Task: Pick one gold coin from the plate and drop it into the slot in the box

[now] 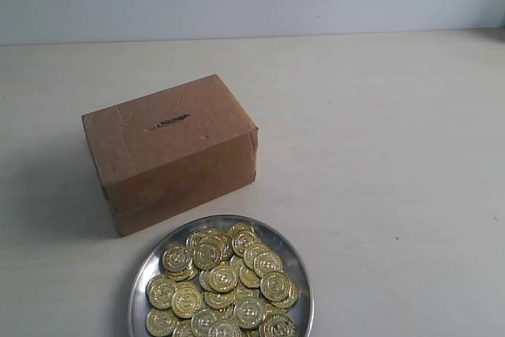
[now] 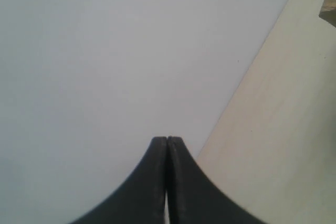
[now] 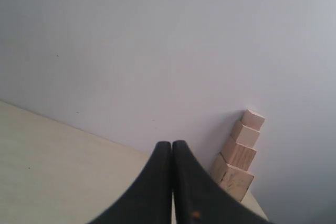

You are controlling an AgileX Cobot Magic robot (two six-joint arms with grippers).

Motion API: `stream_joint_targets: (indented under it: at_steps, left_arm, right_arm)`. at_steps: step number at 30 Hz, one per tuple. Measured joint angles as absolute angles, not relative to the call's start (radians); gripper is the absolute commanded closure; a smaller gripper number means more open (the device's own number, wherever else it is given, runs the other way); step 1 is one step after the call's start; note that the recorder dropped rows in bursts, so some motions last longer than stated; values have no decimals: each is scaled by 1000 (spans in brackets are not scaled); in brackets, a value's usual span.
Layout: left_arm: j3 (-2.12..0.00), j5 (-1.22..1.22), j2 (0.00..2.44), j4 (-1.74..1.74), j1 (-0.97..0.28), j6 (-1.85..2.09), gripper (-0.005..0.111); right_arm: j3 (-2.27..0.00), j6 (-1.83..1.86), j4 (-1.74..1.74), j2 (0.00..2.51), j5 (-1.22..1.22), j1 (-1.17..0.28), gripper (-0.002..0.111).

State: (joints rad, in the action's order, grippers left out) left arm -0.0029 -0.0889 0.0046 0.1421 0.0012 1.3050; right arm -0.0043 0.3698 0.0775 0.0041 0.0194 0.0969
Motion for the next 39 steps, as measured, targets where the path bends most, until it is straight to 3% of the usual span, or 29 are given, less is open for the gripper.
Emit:
stream_joint_targets:
  at_steps: [6,18,25,39]
  left_arm:
    - [-3,-148,5,239,1,1135,107]
    - [-3,-230,5,415,1,439,107]
    - [-3,-266,5,404,1,400,107]
    - [-3,-313,5,400,1,394,107]
  right_arm:
    - [-4,318,77,4,-80,97,108]
    - [-4,211,0,4,-224,97,108]
    - [-4,-99,-21,4,-238,97,108]
    - [-4,-131,-24,4,-244,97,108]
